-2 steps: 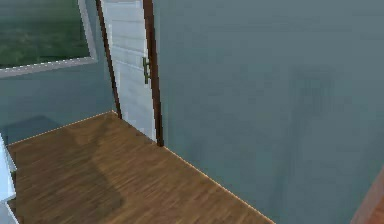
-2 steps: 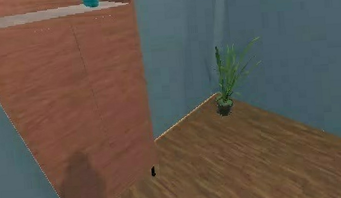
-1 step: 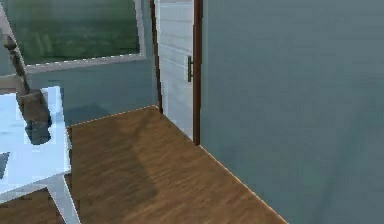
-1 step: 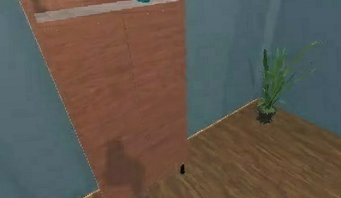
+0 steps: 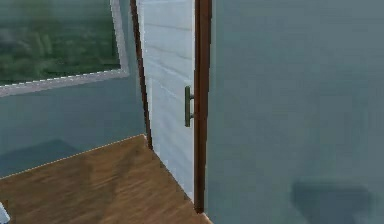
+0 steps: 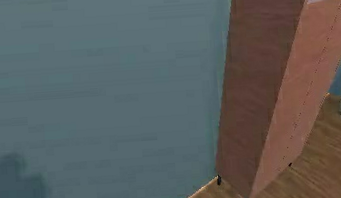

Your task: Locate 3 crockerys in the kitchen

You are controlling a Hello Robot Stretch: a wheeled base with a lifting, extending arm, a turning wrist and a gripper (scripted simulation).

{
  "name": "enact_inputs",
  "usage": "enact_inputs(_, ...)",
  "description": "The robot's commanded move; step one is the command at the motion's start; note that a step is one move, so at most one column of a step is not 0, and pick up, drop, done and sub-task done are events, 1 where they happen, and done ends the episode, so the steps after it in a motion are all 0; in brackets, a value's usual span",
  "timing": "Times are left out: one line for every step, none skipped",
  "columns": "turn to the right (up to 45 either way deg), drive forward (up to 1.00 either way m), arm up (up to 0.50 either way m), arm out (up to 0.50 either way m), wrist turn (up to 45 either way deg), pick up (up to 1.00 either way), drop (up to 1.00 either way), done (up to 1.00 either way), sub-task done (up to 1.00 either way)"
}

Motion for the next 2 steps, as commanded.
enact_inputs(-45.0, 0.00, 0.00, 0.00, 0.0, 0.00, 0.00, 0.00, 0.00)
enact_inputs(-36.0, 0.00, 0.00, 0.00, 0.0, 0.00, 0.00, 0.00, 0.00)
